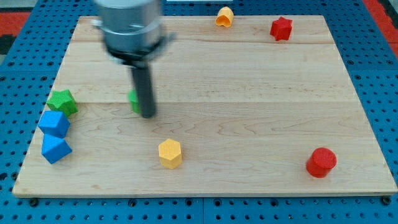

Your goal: Slide the red star a bit left

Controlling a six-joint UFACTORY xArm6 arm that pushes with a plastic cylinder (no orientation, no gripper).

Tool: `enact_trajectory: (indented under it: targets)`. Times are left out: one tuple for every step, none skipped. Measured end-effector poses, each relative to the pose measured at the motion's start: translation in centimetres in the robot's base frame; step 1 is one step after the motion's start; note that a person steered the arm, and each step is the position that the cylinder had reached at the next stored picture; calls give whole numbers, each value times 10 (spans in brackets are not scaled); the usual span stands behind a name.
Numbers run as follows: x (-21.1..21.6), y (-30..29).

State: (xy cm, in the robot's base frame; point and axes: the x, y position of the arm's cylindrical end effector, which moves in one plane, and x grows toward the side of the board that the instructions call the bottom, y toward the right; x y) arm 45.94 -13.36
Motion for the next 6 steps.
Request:
enact_trajectory:
  targets:
    - [-27,-57]
    - [-34,26]
    - [-79,166]
    - [-133,313]
    - [-196,393]
    - [-214,350]
